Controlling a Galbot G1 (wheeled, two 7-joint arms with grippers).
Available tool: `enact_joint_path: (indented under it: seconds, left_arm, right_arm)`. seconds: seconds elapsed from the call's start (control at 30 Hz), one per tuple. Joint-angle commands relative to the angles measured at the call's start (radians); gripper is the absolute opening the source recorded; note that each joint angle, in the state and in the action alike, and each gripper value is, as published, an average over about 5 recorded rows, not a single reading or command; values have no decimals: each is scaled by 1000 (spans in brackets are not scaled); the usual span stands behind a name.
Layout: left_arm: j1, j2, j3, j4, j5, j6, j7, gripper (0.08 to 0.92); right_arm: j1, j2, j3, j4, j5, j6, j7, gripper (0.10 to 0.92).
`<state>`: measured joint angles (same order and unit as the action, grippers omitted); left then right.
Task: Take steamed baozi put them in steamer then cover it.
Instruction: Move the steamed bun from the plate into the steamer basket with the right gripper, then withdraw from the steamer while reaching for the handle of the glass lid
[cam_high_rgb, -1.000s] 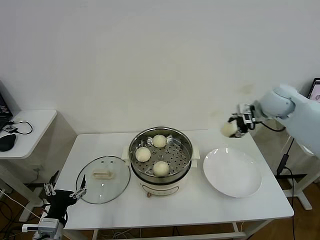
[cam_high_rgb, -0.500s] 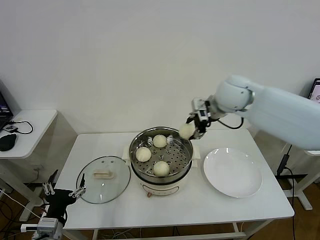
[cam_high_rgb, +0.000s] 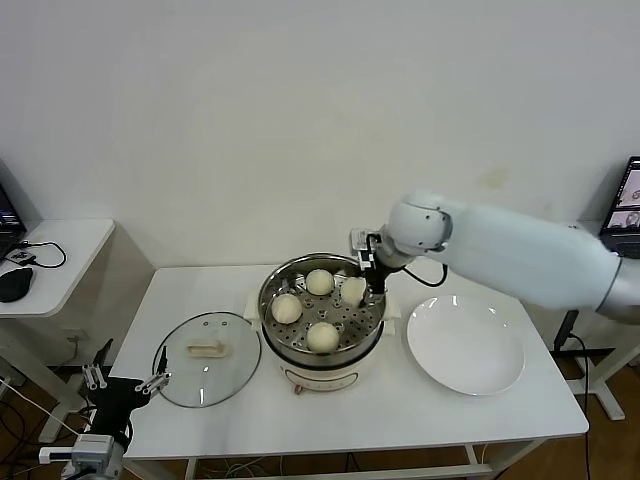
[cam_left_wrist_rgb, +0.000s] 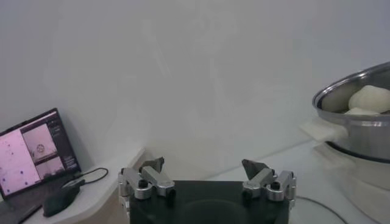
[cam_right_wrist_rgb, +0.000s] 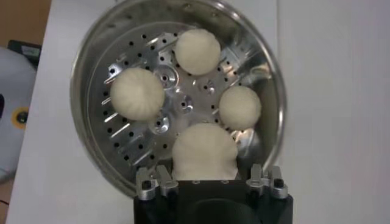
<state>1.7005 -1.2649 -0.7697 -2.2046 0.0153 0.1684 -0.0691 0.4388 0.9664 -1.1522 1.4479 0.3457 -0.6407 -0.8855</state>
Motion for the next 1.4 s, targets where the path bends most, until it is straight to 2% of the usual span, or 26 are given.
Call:
enact_joint_path:
  seconds: [0.03,0.6,0.87,0.93,1.07,1.2,1.3,1.4]
  left_arm:
    - [0,0,0,2,0,-1,0,823]
    - [-2,-2,-2,9,0,-2,0,823]
    - [-3,-3,-1,9,0,-2,-1,823]
    - [-4,-4,1,8,0,-3,-1,823]
    - [-7,-5,3,6,-5,-4,-2,823]
    - [-10,-4,0,12,-24,-14,-8,823]
    - [-15,0,-9,25,-45,-37,-12,823]
    - [-25,2,-16,41,-72,-61,-14,823]
  right_arm:
    - [-98,63,28,-107,-31,-23,15,645]
    - [-109,77,63,-123,-37,-17,19,650]
    - [-42,-9,106,-25,13,-16,10,805]
    - [-35,-40,131,9,37,-10,32,817]
    - [-72,-113,206,105,121,1,189,822]
    - [-200,-214,312,223,194,50,468,823]
    - [-365,-298,432,298,192,155,659,823]
    - [-611,-349,642,344,141,294,791,823]
